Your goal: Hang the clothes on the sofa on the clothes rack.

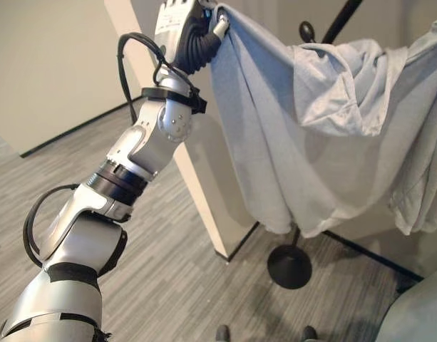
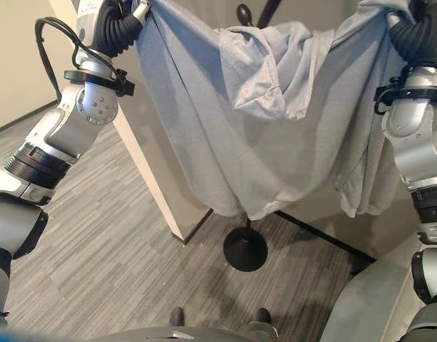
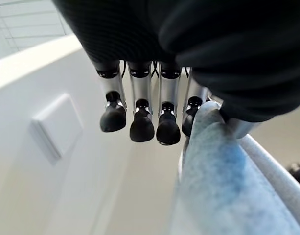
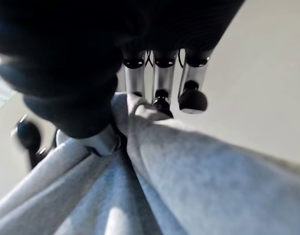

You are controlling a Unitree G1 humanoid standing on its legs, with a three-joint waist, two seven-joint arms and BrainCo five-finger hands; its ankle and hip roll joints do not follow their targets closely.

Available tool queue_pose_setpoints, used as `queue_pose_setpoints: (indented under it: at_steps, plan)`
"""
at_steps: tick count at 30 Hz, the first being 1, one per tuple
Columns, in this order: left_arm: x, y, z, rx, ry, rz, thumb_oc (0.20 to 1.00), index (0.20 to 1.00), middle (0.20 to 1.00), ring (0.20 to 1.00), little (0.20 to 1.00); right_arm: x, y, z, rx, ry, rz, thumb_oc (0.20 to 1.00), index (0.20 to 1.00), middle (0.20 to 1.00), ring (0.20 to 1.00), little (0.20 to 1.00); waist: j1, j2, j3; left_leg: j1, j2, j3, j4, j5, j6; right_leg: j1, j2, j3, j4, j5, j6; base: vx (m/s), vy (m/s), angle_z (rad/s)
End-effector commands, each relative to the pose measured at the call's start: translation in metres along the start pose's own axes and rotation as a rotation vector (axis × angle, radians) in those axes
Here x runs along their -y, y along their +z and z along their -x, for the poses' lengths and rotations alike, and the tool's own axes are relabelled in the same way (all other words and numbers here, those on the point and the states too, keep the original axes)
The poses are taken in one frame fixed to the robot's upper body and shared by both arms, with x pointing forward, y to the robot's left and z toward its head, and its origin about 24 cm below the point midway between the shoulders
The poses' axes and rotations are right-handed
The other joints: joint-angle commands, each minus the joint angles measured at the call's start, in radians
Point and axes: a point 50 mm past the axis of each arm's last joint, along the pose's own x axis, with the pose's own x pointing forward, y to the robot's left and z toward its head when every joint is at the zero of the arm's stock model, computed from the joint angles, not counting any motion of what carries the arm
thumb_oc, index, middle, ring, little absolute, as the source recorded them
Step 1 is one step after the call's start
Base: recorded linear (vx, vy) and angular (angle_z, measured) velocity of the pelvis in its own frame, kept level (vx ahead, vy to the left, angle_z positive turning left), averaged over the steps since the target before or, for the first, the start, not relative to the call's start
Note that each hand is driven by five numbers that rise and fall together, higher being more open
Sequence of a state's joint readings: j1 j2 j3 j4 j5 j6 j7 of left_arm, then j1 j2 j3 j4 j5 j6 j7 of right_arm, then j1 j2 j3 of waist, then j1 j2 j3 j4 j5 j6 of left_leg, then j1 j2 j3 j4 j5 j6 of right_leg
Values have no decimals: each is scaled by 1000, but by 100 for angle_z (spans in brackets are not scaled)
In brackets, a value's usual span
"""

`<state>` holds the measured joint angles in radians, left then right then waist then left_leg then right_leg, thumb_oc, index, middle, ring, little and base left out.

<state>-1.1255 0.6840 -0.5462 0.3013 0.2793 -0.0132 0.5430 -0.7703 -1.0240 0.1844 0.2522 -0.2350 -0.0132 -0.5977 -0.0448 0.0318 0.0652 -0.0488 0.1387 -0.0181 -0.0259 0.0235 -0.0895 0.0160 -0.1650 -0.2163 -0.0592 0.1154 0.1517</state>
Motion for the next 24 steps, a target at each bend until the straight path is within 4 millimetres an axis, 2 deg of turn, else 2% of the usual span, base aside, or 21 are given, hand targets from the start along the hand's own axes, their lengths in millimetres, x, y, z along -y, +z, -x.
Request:
queue_pose_setpoints:
  at_steps: [1, 7, 15, 17, 24]
  plan:
    - [-26, -8, -16, 4, 77, -57, 200, 200, 200, 200, 200, 5, 17, -19, 31, -69, -70, 200, 200, 200, 200, 200, 8, -62, -51, 56, -18, 52, -61, 15, -45, 60, 28, -25, -28, -100, 55, 48, 54, 1]
    - [-24, -11, -13, -14, 67, -52, 200, 200, 200, 200, 200, -2, 18, -16, 20, -48, -97, 200, 200, 200, 200, 200, 12, -56, -58, 71, -17, 68, -61, 3, -45, 59, 18, -20, -28, -95, 62, 24, 35, -4]
    - [-19, -15, -4, -31, 46, -57, 200, 200, 200, 200, 200, -18, 12, -1, -34, 4, -122, 200, 200, 200, 200, 200, 12, -46, -71, 103, -12, 93, -61, -18, -41, 71, 2, -14, -28, -99, 70, 35, 11, -3]
    - [-15, -12, -7, -27, 33, -48, 200, 200, 200, 200, 200, -19, 10, -6, -44, 8, -93, 200, 200, 200, 200, 200, 12, -45, -70, 106, -10, 94, -61, -18, -42, 74, 2, -15, -28, -101, 70, 52, -26, -6]
    - [1, 1, -23, -18, -16, 10, 200, 200, 200, 200, 200, -14, -6, -47, -144, 42, 35, 200, 200, 200, 200, 200, 20, -45, -57, 98, -7, 94, -61, -7, -51, 72, 7, -24, -28, -103, 70, 25, -55, 1]
